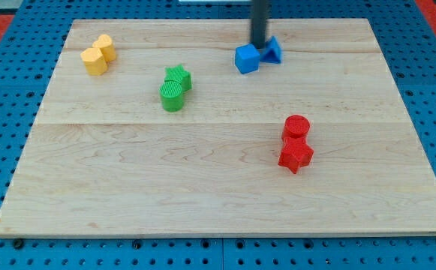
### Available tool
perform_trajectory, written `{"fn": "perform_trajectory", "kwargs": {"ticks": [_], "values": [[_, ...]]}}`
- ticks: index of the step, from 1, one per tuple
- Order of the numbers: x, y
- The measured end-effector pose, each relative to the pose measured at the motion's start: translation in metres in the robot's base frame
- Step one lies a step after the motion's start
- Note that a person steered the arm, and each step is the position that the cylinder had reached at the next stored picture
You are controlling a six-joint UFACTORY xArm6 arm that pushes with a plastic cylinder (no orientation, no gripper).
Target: Move the blue cube along with blue triangle towards the top right
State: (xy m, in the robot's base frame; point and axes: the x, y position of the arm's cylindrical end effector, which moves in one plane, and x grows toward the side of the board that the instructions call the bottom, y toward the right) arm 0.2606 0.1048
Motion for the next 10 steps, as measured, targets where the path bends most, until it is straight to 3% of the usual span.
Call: {"fn": "perform_trajectory", "kwargs": {"ticks": [1,3,6,8,10], "values": [[-0.013,-0.074],[0.027,-0.066],[0.051,-0.091],[0.061,-0.02],[0.096,0.013]]}}
